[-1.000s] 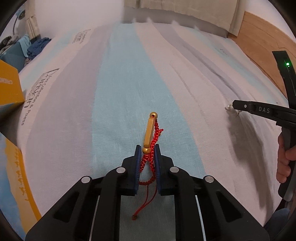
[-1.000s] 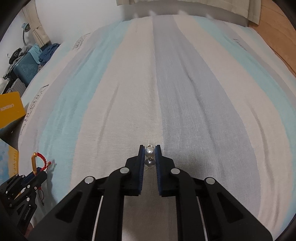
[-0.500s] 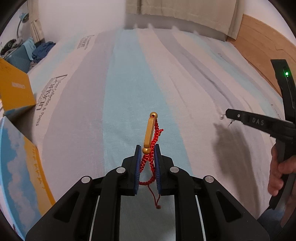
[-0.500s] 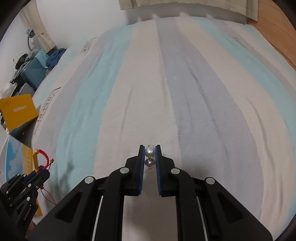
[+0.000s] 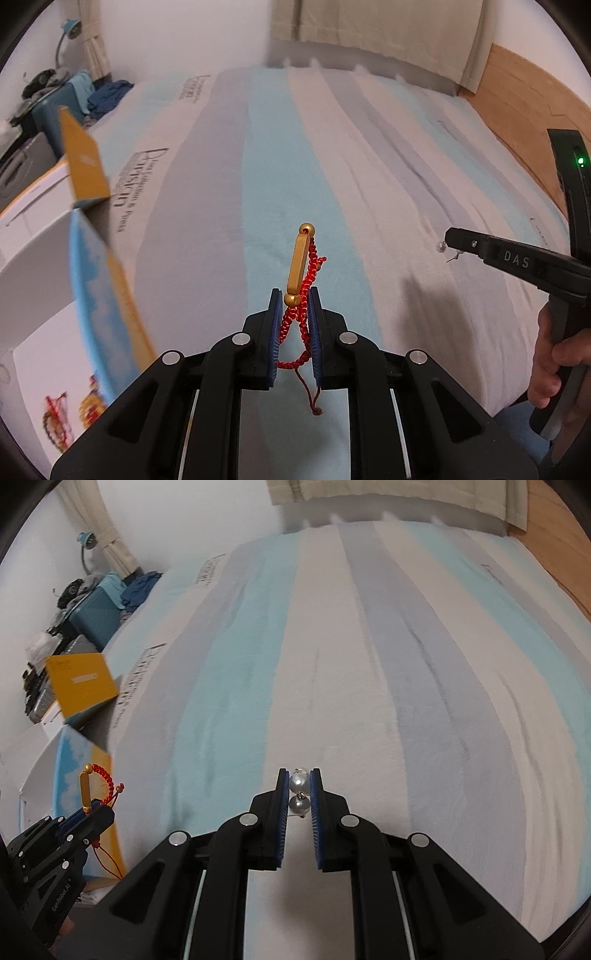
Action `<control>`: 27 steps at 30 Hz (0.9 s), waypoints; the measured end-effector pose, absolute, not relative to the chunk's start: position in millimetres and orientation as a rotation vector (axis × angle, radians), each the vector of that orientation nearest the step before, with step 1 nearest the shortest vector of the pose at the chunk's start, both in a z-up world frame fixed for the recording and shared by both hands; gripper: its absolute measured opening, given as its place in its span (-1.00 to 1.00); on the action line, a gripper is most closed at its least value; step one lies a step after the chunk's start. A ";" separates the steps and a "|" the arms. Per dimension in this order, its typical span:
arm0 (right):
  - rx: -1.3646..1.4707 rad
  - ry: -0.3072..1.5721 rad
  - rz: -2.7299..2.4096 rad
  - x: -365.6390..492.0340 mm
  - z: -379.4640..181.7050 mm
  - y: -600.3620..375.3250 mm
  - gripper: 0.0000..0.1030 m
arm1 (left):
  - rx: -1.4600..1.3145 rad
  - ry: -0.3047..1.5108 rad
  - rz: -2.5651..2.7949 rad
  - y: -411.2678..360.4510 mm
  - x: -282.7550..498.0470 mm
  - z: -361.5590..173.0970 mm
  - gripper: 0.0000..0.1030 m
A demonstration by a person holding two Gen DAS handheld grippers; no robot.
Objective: Organize jewelry
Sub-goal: 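Carry the red cord bracelet and pearl string over the white box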
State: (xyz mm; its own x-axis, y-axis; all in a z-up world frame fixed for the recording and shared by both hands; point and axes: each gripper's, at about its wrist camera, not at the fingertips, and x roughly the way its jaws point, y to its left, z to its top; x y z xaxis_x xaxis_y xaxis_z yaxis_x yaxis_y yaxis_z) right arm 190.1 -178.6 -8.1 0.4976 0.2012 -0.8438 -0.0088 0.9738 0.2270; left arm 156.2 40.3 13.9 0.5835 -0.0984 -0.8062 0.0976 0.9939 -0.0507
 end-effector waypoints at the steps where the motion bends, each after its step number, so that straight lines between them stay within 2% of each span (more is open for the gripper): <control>1: 0.199 1.040 0.137 186.5 -2.1 -173.2 -0.79 | -0.001 0.940 -0.110 43.0 152.6 16.7 -0.75; 12: 0.131 0.990 0.222 158.8 52.8 -103.9 -0.79 | -0.035 0.895 -0.019 103.1 108.4 62.5 -0.75; 27: 0.013 0.958 0.392 137.3 82.8 43.0 -0.79 | -0.091 0.879 0.153 221.6 55.4 85.2 -0.74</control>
State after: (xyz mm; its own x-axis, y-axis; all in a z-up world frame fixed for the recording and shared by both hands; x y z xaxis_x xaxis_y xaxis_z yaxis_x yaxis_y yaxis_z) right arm 137.3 43.0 82.8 0.5104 0.3317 -0.7934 -0.3201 0.9296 0.1828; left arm 55.4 221.6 85.2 0.6279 0.0958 -0.7724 -0.1707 0.9852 -0.0165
